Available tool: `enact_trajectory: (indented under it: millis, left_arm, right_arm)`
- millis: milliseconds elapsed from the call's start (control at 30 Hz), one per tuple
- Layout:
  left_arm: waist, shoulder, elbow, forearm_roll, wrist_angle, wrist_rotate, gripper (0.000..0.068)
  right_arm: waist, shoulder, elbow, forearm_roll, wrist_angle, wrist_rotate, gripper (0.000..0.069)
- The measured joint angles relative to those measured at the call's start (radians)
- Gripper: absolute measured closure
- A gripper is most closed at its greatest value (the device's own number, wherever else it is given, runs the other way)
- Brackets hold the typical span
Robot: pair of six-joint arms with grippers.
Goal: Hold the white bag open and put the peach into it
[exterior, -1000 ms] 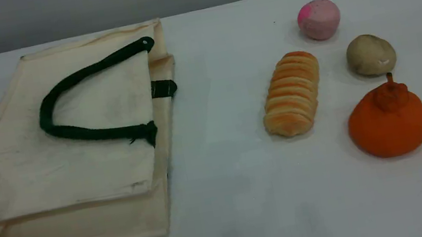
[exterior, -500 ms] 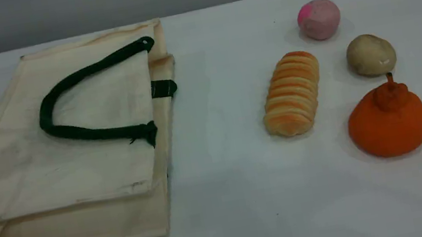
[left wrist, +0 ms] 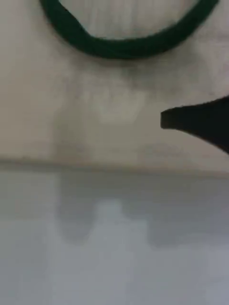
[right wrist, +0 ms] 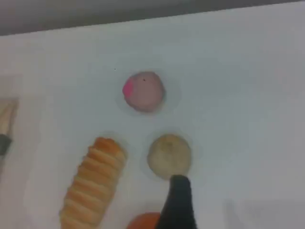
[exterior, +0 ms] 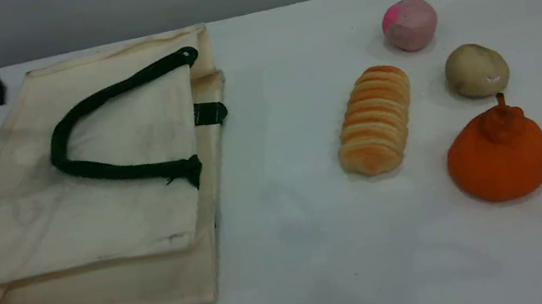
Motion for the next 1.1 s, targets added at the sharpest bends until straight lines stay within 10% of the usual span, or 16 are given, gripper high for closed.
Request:
enact_trajectory:
  millis: [267, 1100]
  left_arm:
    - [-0.073, 0.139, -0.102, 0.002, 0.020, -0.026, 0.0120]
    - [-0.070, 0.239, -0.113, 0.023, -0.021, -0.058, 0.0176]
  right_arm:
    - [0.000, 0.000, 0.000, 0.000, 0.000, -0.001, 0.0122]
    - [0.000, -0.001, 0.000, 0.004, 0.001, 0.000, 0.0122]
